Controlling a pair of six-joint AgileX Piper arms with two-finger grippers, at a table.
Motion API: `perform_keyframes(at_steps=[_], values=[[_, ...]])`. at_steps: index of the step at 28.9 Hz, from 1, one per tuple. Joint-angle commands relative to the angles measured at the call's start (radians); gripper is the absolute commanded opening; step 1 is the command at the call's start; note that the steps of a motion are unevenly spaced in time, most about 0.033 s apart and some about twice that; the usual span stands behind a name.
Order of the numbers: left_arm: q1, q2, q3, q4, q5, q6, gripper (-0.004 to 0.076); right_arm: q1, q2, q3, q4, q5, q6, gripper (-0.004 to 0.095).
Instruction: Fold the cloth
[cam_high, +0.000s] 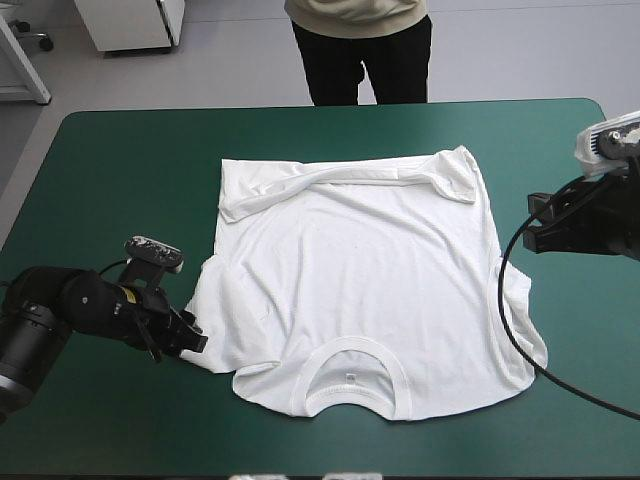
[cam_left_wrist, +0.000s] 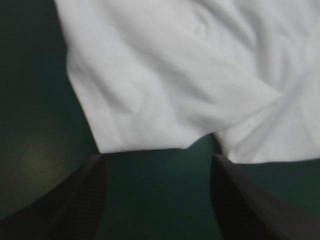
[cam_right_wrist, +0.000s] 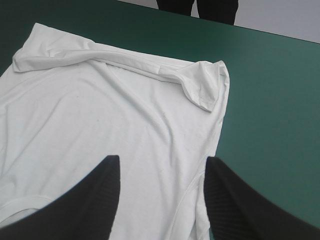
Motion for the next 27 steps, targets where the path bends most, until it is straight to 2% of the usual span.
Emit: perform_keyframes(at_steps=[1, 4, 8, 12, 16, 24, 27], values=[[-0.002, -0.014, 0.067, 0.033, -0.119, -0.069, 0.0438, -0.009, -0.015, -0.016, 0.035, -0.017, -0.001, 0.0483], [-0.002, -0.004, 0.155, 0.033, -0.196, -0.106, 0.0438, -0.009, -0.015, -0.016, 0.037, -0.017, -0.007, 0.0454], [-0.002, 0.032, 0.227, 0.056, -0.243, -0.141, 0.0438, -0.009, -0.015, -0.016, 0.045, -0.017, -0.012, 0.0445], [-0.002, 0.074, 0.257, 0.138, -0.297, -0.205, 0.0438, -0.009, -0.015, -0.016, 0.054, -0.017, -0.017, 0.0445], [-0.002, 0.125, 0.257, 0.116, -0.384, -0.205, 0.0438, -0.009, -0.015, -0.016, 0.054, -0.017, -0.017, 0.0445], [-0.002, 0.265, 0.257, 0.062, -0.363, -0.146, 0.0438, -0.009, -0.015, -0.004, 0.039, -0.002, -0.017, 0.0445], [-0.002, 0.274, 0.257, -0.001, -0.363, -0.093, 0.0426, -0.009, -0.015, 0.039, -0.003, -0.002, -0.012, 0.0445]])
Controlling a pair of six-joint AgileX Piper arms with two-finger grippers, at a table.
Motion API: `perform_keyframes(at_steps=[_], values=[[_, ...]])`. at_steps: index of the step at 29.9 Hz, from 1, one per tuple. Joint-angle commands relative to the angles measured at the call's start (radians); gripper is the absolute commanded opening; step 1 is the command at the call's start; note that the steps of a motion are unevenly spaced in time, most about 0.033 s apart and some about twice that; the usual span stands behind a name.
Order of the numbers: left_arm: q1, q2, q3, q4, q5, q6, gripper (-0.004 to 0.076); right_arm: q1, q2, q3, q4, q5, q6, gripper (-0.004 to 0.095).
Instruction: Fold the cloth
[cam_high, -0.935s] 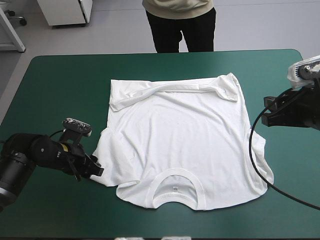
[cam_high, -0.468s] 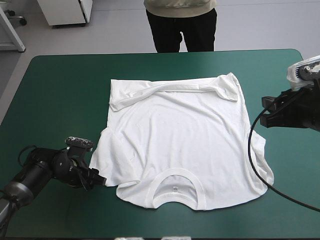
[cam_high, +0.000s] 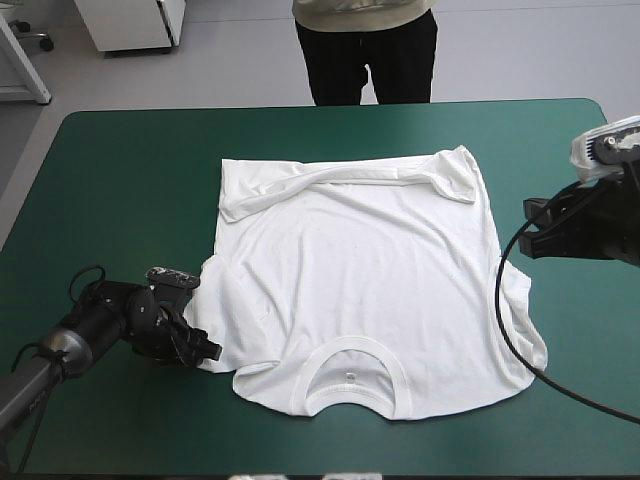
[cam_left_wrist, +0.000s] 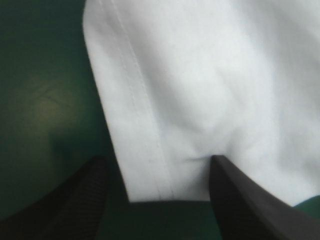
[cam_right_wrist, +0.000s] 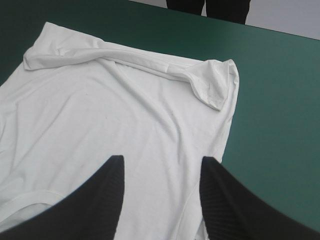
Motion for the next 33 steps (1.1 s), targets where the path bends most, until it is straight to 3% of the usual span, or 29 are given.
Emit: perform_keyframes(at_steps=[1, 3, 6, 7, 15, 24, 33], values=[[-0.002, 0.015, -0.001, -0.122, -0.036, 0.07, 0.0401, -0.009, -0.009, 0.03, -0.041, -0.002, 0.001, 0.0445], [-0.002, 0.015, -0.001, -0.167, -0.036, 0.114, 0.0279, -0.009, -0.009, 0.076, -0.072, -0.002, 0.02, 0.0445], [-0.002, 0.015, -0.001, -0.19, -0.038, 0.161, 0.0021, -0.009, -0.009, 0.153, -0.113, -0.002, 0.045, 0.0445], [-0.002, 0.015, -0.001, -0.192, -0.042, 0.173, -0.0006, -0.009, -0.009, 0.181, -0.126, -0.002, 0.057, 0.0445], [-0.002, 0.015, -0.003, -0.192, -0.062, 0.184, -0.0009, -0.009, -0.009, 0.462, -0.339, -0.026, 0.107, 0.045], [-0.002, 0.015, -0.003, -0.192, -0.066, 0.208, -0.0009, -0.009, -0.009, 0.766, -0.291, -0.221, 0.13, 0.0616], [-0.002, 0.015, -0.003, -0.192, -0.063, 0.208, -0.0009, -0.009, 0.088, 0.852, -0.274, -0.371, 0.133, 0.0618]])
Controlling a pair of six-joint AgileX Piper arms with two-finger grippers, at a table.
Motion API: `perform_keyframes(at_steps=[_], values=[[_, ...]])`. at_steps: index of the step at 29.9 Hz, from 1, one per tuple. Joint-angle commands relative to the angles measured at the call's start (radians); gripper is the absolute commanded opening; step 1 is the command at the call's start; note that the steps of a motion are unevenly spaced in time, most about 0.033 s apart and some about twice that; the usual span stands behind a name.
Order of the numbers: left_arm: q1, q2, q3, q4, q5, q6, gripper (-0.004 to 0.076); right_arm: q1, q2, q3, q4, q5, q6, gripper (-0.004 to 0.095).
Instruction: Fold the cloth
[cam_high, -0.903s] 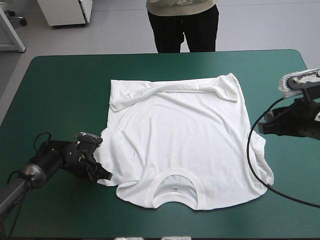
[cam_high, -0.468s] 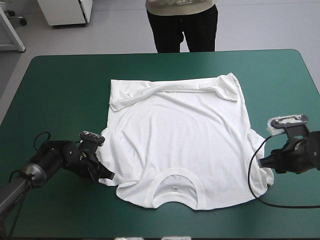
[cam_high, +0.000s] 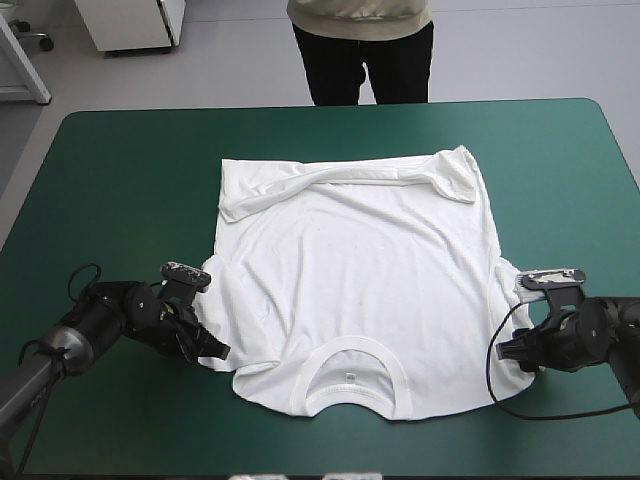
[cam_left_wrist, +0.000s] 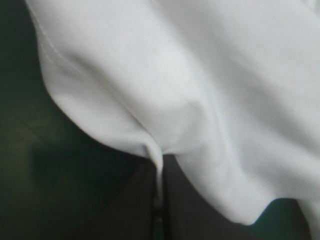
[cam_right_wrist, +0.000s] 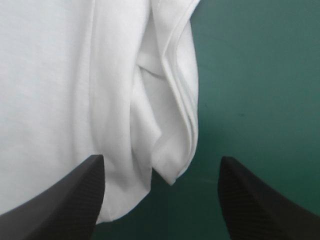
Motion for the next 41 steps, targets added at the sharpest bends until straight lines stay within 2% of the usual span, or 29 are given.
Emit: perform_keyframes(at_steps=[1, 5, 8, 9, 10, 13, 20, 26, 33, 41], values=[[-0.008, 0.004, -0.001, -0.049, -0.004, -0.003, -0.0009, -0.009, 0.063, -0.018, 0.002, -0.063, -0.003, 0.0618], [-0.008, 0.004, -0.001, -0.049, -0.005, -0.003, -0.0009, -0.009, 0.165, -0.018, 0.005, -0.077, -0.003, 0.0612], [-0.008, 0.004, -0.001, -0.049, -0.009, -0.003, -0.0009, -0.009, 0.225, -0.018, 0.075, -0.063, -0.04, 0.0514], [-0.008, 0.004, -0.001, -0.049, -0.011, -0.003, -0.0009, -0.009, 0.235, -0.018, 0.097, -0.057, -0.062, 0.0456], [-0.008, 0.004, -0.001, -0.049, -0.014, -0.003, -0.0009, -0.009, 0.242, -0.018, 0.125, -0.052, -0.094, 0.0356], [-0.008, 0.004, -0.001, -0.049, -0.026, -0.003, -0.0009, -0.009, 0.247, -0.018, 0.192, -0.054, -0.168, -0.0015], [-0.008, -0.014, -0.006, -0.045, -0.043, -0.003, -0.0009, -0.009, 0.192, -0.018, 0.209, -0.059, -0.171, -0.0003], [-0.008, -0.112, -0.099, -0.02, 0.014, -0.011, -0.0009, -0.009, 0.036, -0.079, 0.211, 0.001, -0.164, -0.0003], [-0.008, -0.196, -0.384, 0.089, 0.083, -0.04, -0.0009, -0.009, -0.099, -0.324, 0.225, 0.009, -0.16, -0.0003], [-0.008, -0.195, -0.739, 0.179, 0.094, -0.056, -0.0009, -0.009, -0.059, -0.739, 0.231, -0.025, -0.189, -0.0004]])
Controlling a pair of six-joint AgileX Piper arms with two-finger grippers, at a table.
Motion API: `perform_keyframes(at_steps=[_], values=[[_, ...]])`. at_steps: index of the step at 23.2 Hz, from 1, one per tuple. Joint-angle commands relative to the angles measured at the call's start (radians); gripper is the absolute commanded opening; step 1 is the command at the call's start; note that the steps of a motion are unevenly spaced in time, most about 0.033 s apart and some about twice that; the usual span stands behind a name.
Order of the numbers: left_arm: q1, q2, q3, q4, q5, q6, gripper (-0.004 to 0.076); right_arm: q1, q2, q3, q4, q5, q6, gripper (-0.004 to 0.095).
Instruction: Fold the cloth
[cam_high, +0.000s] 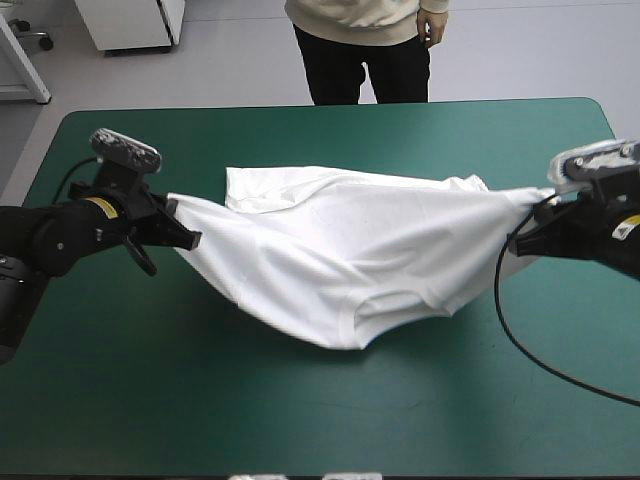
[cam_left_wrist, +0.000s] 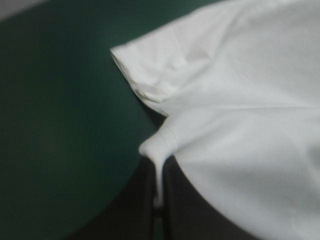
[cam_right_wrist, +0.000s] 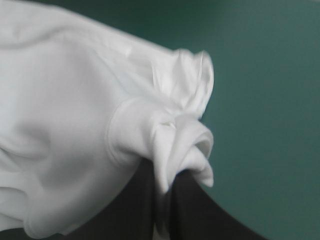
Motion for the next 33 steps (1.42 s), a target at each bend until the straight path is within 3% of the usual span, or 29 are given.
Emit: perform_keyframes(at_steps=[1, 19, 25, 29, 33], values=[[-0.006, -0.026, -0.184, 0.025, -0.046, -0.011, -0.0009, -0.002, 0.023, -0.215, 0.018, -0.07, -0.02, -0.0003], [-0.006, 0.047, -1.097, 0.088, -0.193, 0.056, -0.0009, -0.002, 0.16, -1.209, 0.104, -0.064, -0.125, -0.0003], [-0.006, 0.047, -1.076, 0.086, -0.13, 0.056, -0.0009, -0.002, 0.174, -1.177, 0.053, 0.01, -0.102, -0.0003], [-0.006, 0.047, -0.932, 0.103, -0.054, 0.03, -0.0009, -0.002, 0.179, -1.017, -0.04, 0.047, -0.024, -0.0004], [-0.006, 0.05, -0.737, 0.108, -0.093, 0.014, -0.0009, -0.002, 0.19, -0.797, -0.04, -0.01, -0.018, -0.0003]])
